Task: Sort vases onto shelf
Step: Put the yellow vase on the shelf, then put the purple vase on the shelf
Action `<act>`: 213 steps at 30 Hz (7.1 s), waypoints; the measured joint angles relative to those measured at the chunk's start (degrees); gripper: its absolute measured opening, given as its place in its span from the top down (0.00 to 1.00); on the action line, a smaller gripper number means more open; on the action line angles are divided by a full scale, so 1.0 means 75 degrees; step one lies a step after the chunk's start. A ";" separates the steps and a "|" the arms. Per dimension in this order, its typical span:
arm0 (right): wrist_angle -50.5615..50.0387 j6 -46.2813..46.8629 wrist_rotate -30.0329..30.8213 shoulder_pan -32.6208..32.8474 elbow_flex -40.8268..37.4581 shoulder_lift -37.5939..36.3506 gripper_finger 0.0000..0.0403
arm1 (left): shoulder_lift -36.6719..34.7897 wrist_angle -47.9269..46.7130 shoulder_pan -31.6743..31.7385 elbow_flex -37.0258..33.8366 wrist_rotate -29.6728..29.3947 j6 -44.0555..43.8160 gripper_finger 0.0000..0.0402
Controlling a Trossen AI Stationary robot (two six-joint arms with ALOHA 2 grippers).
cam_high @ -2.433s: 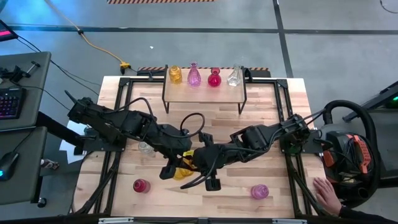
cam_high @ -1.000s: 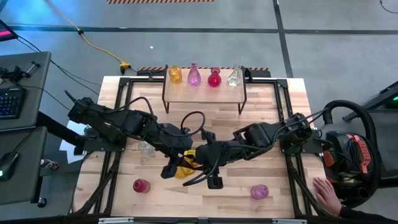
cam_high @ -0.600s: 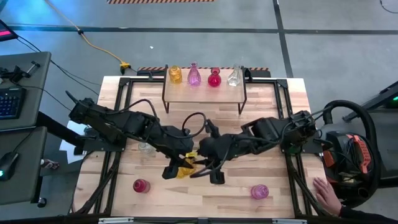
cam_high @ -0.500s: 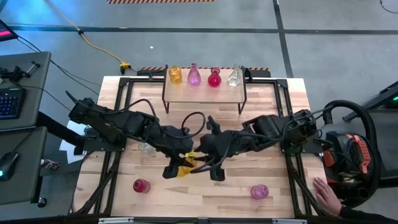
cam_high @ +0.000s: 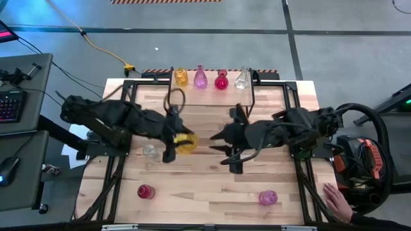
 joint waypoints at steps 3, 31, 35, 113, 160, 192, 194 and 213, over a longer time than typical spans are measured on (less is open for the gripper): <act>0.0002 -0.0350 0.0595 -0.0033 0.0000 -0.0244 0.73 | -0.0258 -0.0208 0.0083 0.0000 -0.0449 -0.0129 0.74; 0.0666 -0.1220 0.0835 -0.1194 -0.0006 -0.0664 0.73 | -0.2742 0.3245 0.2031 -0.4403 -0.2424 0.0175 0.74; 0.0446 -0.1241 0.0829 -0.1350 -0.0006 -0.0664 0.73 | -0.2968 0.4203 0.2620 -0.5362 -0.2473 0.0217 0.73; -0.0064 -0.1437 0.0363 -0.2031 -0.0006 -0.0658 0.73 | -0.2391 0.7183 0.5202 -0.7443 -0.1451 0.0398 0.61; -0.0061 -0.1381 0.0179 -0.2031 -0.0006 -0.0656 0.73 | -0.2767 0.7302 0.5715 -0.7475 -0.0294 -0.1165 0.57; -0.1663 0.0527 -0.1845 -0.2007 -0.0009 -0.0659 0.73 | -0.5318 0.7643 0.5366 -0.7461 0.1152 -0.1775 0.56; -0.2057 0.0926 -0.2049 -0.1938 -0.0074 -0.0655 0.73 | -0.5534 0.7698 0.5251 -0.7458 0.1418 -0.1906 0.56; -0.2972 0.6541 -0.3630 -0.0530 -0.2083 -0.0652 0.73 | -0.6024 0.6147 0.4378 -0.5979 0.3338 -0.2075 0.57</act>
